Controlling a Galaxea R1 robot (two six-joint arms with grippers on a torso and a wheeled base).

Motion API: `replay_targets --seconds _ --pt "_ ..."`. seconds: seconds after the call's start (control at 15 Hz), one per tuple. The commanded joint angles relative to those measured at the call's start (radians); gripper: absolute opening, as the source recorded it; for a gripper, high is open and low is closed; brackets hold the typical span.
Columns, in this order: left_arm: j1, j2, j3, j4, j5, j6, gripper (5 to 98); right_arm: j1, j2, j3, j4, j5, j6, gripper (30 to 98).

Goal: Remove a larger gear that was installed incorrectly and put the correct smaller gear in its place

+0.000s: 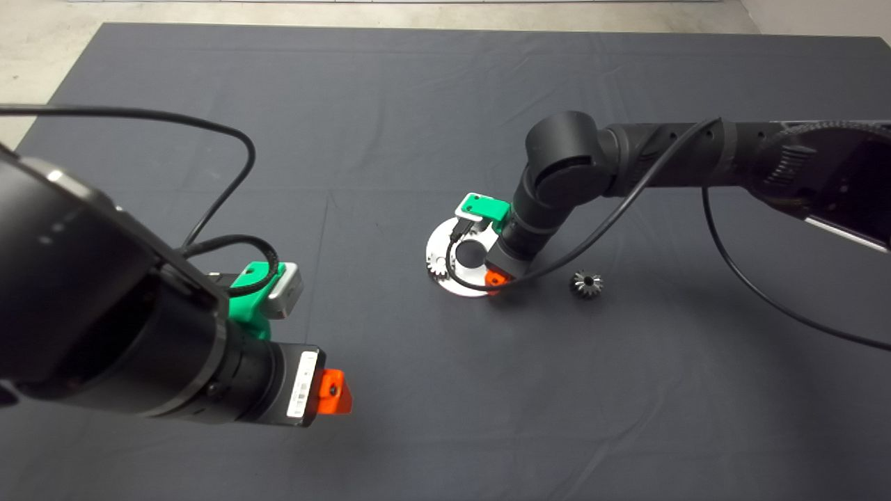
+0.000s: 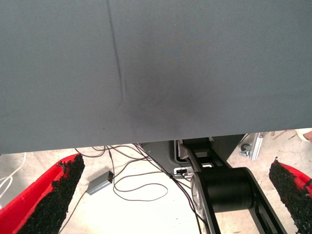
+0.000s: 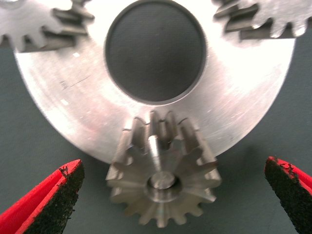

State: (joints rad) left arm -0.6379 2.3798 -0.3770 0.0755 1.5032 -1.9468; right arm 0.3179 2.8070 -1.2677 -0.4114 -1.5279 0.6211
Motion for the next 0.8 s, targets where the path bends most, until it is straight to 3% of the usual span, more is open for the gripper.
replay_targets --seconds 0.0,0.73 --pt "-0.022 0.002 0.017 -0.019 0.005 0.003 97.6 0.015 0.026 -0.020 -0.049 -0.120 0.000 97.8" --pt "-0.022 0.002 0.017 -0.019 0.005 0.003 97.6 0.015 0.018 -0.018 -0.044 -0.118 0.009 95.4"
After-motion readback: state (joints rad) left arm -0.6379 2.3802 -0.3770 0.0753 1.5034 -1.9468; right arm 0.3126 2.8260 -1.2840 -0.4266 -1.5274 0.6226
